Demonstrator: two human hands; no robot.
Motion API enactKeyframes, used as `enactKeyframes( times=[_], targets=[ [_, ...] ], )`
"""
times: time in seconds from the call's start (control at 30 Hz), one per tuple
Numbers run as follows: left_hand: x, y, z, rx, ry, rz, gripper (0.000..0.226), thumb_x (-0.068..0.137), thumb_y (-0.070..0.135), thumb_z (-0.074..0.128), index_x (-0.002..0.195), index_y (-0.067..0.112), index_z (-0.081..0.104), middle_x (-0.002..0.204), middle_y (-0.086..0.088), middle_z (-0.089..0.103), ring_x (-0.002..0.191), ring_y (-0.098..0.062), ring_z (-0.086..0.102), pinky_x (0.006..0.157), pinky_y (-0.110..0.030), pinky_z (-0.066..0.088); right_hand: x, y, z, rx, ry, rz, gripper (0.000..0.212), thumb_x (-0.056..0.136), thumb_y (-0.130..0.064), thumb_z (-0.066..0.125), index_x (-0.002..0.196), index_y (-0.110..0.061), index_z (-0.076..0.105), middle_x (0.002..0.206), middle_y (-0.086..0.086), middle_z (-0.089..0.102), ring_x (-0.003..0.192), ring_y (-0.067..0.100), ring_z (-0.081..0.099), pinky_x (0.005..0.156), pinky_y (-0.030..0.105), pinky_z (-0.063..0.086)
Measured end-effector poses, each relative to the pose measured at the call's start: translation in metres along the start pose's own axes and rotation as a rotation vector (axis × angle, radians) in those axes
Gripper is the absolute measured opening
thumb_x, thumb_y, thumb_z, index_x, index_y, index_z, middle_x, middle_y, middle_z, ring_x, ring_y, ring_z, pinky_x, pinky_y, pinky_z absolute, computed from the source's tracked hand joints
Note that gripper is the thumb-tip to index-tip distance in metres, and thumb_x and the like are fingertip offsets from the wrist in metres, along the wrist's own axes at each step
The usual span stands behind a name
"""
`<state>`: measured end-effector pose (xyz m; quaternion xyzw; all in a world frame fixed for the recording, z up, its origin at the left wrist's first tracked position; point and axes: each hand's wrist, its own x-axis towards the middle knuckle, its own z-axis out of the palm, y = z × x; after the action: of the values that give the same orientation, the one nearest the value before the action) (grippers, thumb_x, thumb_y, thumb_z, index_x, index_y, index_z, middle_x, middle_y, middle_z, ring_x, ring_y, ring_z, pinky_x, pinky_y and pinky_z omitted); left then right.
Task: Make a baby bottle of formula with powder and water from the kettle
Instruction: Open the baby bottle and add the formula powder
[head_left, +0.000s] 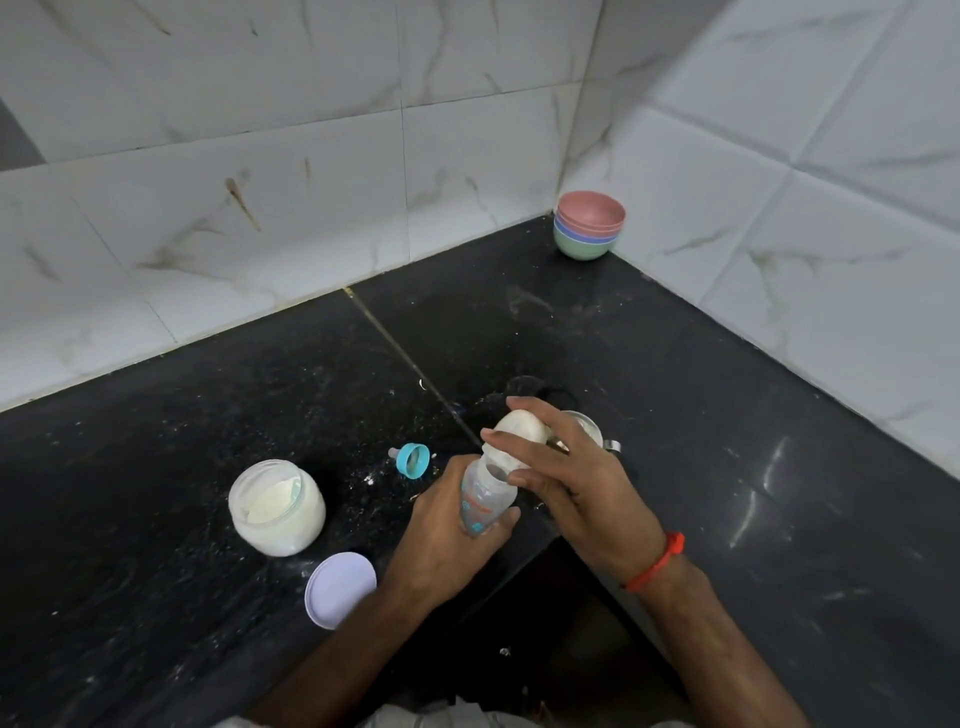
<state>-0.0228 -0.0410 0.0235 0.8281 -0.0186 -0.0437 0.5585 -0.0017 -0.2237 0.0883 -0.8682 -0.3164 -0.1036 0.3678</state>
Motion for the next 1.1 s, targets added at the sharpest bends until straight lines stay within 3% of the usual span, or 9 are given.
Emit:
enactKeyframes(
  times=[0.13,0.3,0.57,0.7,0.83,1.1],
  targets=[
    [0.002,0.005,0.005,-0.02,0.014,0.041,0.051,0.084,0.032,0.082,0.11,0.054,0.045,0.111,0.028,0.06,0.105,0.018,0.059,0.081,-0.006,0.051,0.003,-0.003,-0.004,-0.015,0.05,-0.029,0.038,0.1,-0.015,0.064,0.137,-0.021,0.065,0.157,0.006,0.045,0.136,0.021,0.051,0.107,0.034,0.051],
    [0.007,0.013,0.007,-0.036,0.018,0.08,0.054,0.085,0.032,0.081,0.113,0.056,0.042,0.114,0.025,0.06,0.107,0.015,0.058,0.082,-0.009,0.054,0.005,-0.006,-0.01,-0.038,0.082,-0.035,0.046,0.094,0.0,0.071,0.138,-0.012,0.062,0.155,0.007,0.048,0.139,0.024,0.052,0.105,0.046,0.053],
    [0.015,0.02,0.009,-0.077,0.001,0.098,0.054,0.087,0.028,0.082,0.124,0.041,0.045,0.115,0.02,0.061,0.108,0.015,0.058,0.08,-0.006,0.053,0.011,-0.009,-0.018,-0.017,0.098,-0.032,0.042,0.095,0.002,0.066,0.136,-0.008,0.063,0.156,0.008,0.047,0.141,0.021,0.05,0.111,0.037,0.049],
    [0.018,0.024,0.01,-0.075,-0.002,0.093,0.054,0.086,0.031,0.081,0.12,0.048,0.042,0.112,0.024,0.06,0.106,0.021,0.056,0.078,-0.003,0.05,0.011,-0.008,-0.021,-0.064,0.112,-0.049,0.041,0.096,0.002,0.064,0.135,-0.009,0.064,0.155,0.01,0.048,0.141,0.024,0.051,0.108,0.042,0.051],
    [0.02,0.025,0.011,-0.075,0.006,0.091,0.053,0.086,0.032,0.082,0.112,0.055,0.042,0.111,0.027,0.059,0.105,0.023,0.054,0.078,-0.002,0.05,0.012,-0.009,-0.022,-0.063,0.132,-0.058,0.036,0.099,-0.003,0.062,0.134,-0.008,0.065,0.154,0.01,0.049,0.142,0.022,0.05,0.111,0.036,0.049],
    [0.024,0.026,0.014,-0.091,0.0,0.091,0.055,0.085,0.035,0.082,0.124,0.045,0.044,0.113,0.026,0.06,0.107,0.021,0.055,0.077,-0.005,0.052,0.014,-0.009,-0.025,-0.044,0.151,-0.048,0.041,0.092,0.004,0.068,0.132,-0.007,0.067,0.153,0.01,0.051,0.142,0.019,0.049,0.112,0.029,0.046]
  ],
)
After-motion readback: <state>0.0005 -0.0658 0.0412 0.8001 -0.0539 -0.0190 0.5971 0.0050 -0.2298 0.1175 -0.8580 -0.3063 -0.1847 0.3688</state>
